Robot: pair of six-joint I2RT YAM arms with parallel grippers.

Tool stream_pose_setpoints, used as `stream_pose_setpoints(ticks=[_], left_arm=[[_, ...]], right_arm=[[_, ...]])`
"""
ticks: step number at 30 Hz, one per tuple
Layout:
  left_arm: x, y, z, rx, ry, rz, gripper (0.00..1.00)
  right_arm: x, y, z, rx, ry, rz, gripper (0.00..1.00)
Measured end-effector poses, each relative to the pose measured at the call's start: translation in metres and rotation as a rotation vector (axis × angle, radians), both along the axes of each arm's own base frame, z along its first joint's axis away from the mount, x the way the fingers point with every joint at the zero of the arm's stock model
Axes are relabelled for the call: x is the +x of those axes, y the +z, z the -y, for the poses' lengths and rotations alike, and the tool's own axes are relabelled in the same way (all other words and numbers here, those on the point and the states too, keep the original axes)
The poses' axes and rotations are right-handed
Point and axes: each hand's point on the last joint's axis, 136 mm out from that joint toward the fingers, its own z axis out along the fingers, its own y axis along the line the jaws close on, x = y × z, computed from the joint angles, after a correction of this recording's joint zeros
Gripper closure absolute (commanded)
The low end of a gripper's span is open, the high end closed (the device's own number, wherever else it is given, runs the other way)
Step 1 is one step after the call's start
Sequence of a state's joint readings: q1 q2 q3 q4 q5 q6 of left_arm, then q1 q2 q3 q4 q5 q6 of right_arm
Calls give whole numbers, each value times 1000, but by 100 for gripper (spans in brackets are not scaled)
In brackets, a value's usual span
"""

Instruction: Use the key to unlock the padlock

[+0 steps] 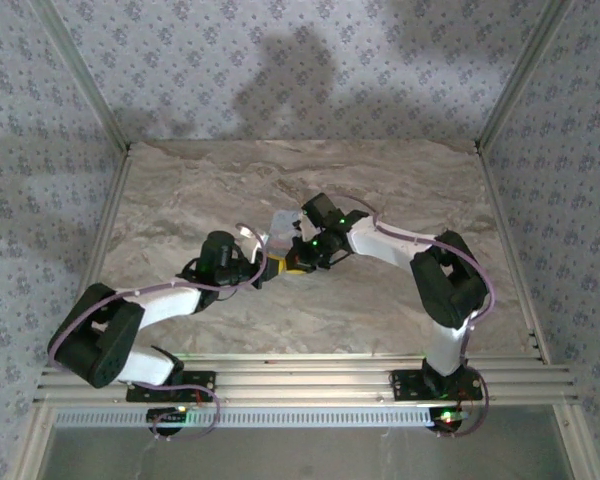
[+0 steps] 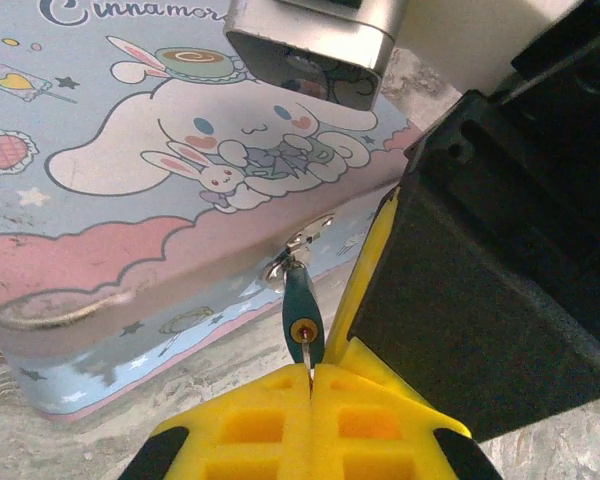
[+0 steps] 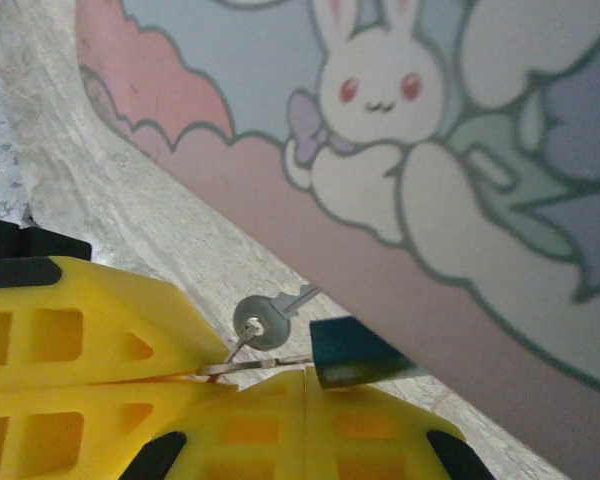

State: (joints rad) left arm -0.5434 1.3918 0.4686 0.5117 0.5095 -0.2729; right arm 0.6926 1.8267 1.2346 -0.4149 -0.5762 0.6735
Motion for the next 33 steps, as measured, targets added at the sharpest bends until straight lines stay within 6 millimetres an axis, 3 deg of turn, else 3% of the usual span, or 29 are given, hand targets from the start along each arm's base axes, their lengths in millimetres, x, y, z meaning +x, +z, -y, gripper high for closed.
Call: stream_pose_setpoints(ticks=[6, 15, 21, 25, 33], left_arm=[[-1, -14, 3, 9, -12, -30, 100], [-9, -24, 9, -4, -34, -48, 100], [-19, -33, 11, 6, -37, -66, 100], [-20, -37, 10, 14, -20, -80, 100], [-24, -43, 11, 25, 13, -100, 100]], right_arm=[[-8, -7, 23, -56, -68, 10, 100], [0, 10, 48, -48, -220, 107, 100], [-7, -8, 57, -56, -350, 109, 79], [-12, -18, 52, -54, -409, 112, 55], [-8, -17, 39, 13, -540, 149, 47]])
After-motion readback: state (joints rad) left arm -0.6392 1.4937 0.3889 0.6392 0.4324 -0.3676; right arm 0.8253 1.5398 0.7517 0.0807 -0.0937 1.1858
